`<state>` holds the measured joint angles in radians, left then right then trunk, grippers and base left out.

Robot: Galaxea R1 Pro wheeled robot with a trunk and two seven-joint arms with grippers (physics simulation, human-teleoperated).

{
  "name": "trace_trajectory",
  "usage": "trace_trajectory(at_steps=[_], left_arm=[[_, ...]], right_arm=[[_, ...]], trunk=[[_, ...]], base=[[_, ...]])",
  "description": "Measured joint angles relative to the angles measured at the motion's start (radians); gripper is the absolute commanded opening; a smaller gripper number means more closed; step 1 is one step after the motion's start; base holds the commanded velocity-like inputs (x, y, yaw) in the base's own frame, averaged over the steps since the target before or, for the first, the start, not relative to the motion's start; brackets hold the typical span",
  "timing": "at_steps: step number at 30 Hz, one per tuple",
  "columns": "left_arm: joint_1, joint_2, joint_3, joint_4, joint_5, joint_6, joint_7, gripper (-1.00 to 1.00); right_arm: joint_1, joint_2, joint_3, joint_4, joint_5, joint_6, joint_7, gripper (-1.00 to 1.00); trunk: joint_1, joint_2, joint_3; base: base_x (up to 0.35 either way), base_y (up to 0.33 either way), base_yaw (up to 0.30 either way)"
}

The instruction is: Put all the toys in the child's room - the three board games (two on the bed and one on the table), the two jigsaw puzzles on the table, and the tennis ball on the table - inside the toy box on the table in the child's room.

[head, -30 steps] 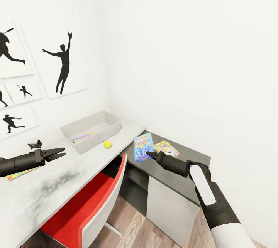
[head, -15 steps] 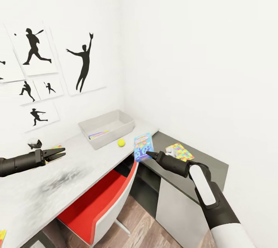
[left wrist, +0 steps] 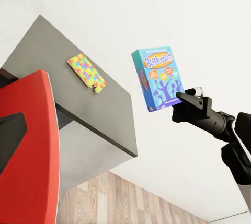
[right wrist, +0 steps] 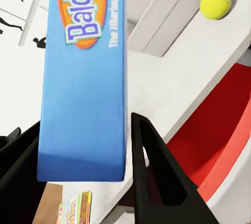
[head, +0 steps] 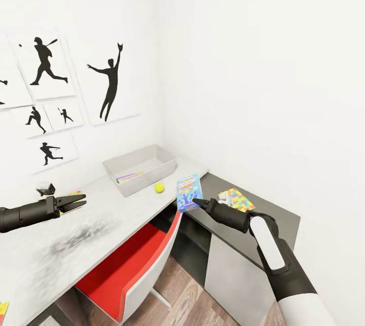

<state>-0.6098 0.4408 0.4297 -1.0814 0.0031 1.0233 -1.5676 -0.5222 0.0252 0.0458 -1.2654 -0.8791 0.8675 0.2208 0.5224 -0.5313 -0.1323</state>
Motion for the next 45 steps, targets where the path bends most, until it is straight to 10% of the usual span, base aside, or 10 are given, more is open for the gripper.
trace_trajectory(at_steps=[45], left_arm=[[0.000,-0.001,0.000,0.000,0.000,0.000,0.000,1.00]], right_arm=[[0.000,0.005,0.000,-0.119,0.000,0.008,-0.007,-1.00]], trunk=[[0.000,0.000,-0.024]], base=[[0.000,-0.072,0.123]])
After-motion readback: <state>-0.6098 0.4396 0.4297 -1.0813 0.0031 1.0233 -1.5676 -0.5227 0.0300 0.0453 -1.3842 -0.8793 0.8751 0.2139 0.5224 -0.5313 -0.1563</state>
